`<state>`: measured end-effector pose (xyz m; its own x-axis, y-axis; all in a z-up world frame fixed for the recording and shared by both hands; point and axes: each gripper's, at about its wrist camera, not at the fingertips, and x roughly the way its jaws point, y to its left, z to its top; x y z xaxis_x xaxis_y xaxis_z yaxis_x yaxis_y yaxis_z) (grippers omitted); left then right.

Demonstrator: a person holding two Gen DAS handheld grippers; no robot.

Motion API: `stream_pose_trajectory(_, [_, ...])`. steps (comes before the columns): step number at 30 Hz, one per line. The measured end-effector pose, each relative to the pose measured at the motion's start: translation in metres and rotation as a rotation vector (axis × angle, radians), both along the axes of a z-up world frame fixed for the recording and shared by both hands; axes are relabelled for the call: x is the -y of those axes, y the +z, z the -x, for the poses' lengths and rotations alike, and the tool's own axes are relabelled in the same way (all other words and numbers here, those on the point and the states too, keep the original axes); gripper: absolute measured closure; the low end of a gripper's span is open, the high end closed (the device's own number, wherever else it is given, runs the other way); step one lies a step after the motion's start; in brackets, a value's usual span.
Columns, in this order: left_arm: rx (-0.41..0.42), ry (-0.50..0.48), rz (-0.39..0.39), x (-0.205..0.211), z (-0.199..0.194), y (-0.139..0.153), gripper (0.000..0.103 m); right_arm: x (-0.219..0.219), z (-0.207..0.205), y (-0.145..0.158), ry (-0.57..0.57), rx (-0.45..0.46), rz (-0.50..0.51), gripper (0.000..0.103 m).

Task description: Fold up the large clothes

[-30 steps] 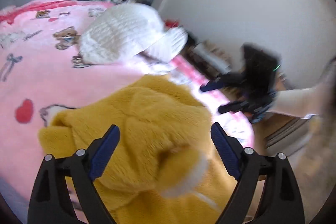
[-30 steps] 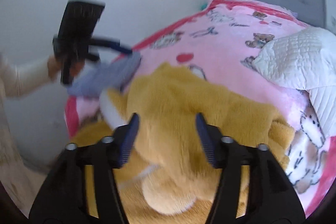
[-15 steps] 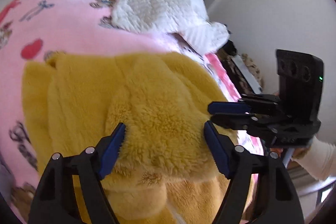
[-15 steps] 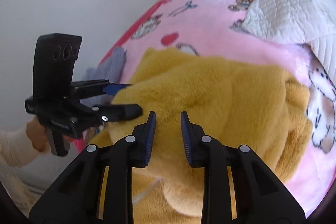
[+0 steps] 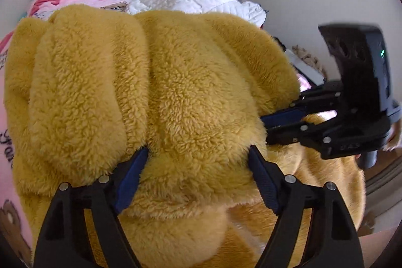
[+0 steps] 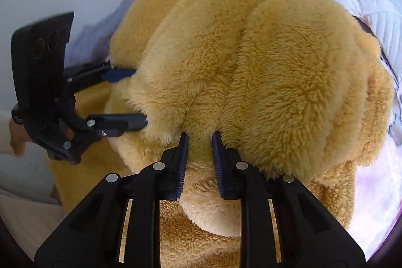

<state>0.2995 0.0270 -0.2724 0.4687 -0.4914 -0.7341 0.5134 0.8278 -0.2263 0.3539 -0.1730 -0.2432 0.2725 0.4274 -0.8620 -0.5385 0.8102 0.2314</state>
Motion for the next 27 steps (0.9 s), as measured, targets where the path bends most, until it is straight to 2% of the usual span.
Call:
stream_pose_trajectory(2, [0.022, 0.002, -0.030, 0.003, 0.001, -0.004, 0.024, -0.008, -0.005, -0.003, -0.026, 0.002, 0.015, 0.085])
stream_pose_trajectory(4, [-0.004, 0.017, -0.013, 0.002, -0.003, 0.001, 0.024, -0.008, -0.007, 0.002, -0.040, 0.013, 0.000, 0.083])
stream_pose_trajectory(7, [-0.011, 0.041, 0.031, -0.003, -0.005, 0.026, 0.022, 0.009, -0.002, 0.032, -0.118, 0.033, -0.139, 0.079])
stream_pose_trajectory(8, [-0.004, 0.051, 0.040, -0.005, -0.004, 0.036, 0.019, 0.016, 0.000, 0.044, -0.143, 0.051, -0.186, 0.075])
stream_pose_trajectory(9, [0.008, 0.065, 0.057, -0.008, -0.003, 0.051, 0.014, 0.023, 0.002, 0.060, -0.168, 0.084, -0.229, 0.068])
stream_pose_trajectory(11, [0.036, 0.106, 0.085, -0.014, -0.001, 0.072, 0.010, 0.035, 0.004, 0.088, -0.205, 0.155, -0.291, 0.064])
stream_pose_trajectory(13, [0.070, 0.147, 0.125, -0.021, -0.002, 0.091, 0.009, 0.041, 0.001, 0.108, -0.248, 0.247, -0.293, 0.064])
stream_pose_trajectory(14, [0.080, 0.190, 0.116, -0.024, -0.007, 0.098, 0.008, 0.042, -0.005, 0.112, -0.267, 0.273, -0.268, 0.064])
stream_pose_trajectory(16, [0.043, 0.231, 0.095, -0.025, -0.021, 0.094, 0.008, 0.040, -0.019, 0.105, -0.274, 0.268, -0.195, 0.071])
stream_pose_trajectory(18, [-0.044, 0.238, 0.113, -0.022, -0.038, 0.076, 0.008, 0.033, -0.033, 0.082, -0.244, 0.217, -0.074, 0.088])
stream_pose_trajectory(19, [-0.083, 0.233, 0.138, -0.023, -0.042, 0.062, 0.008, 0.033, -0.043, 0.069, -0.235, 0.198, -0.015, 0.090])
stream_pose_trajectory(20, [-0.087, 0.243, 0.123, -0.024, -0.043, 0.050, 0.008, 0.035, -0.043, 0.059, -0.243, 0.185, 0.027, 0.090])
stream_pose_trajectory(25, [-0.059, 0.239, 0.096, -0.032, -0.025, 0.023, 0.008, 0.063, -0.031, 0.019, -0.363, 0.115, -0.007, 0.095])
stream_pose_trajectory(27, [-0.049, 0.222, 0.049, -0.027, -0.020, 0.016, 0.008, 0.072, -0.030, 0.004, -0.399, 0.083, -0.040, 0.096])
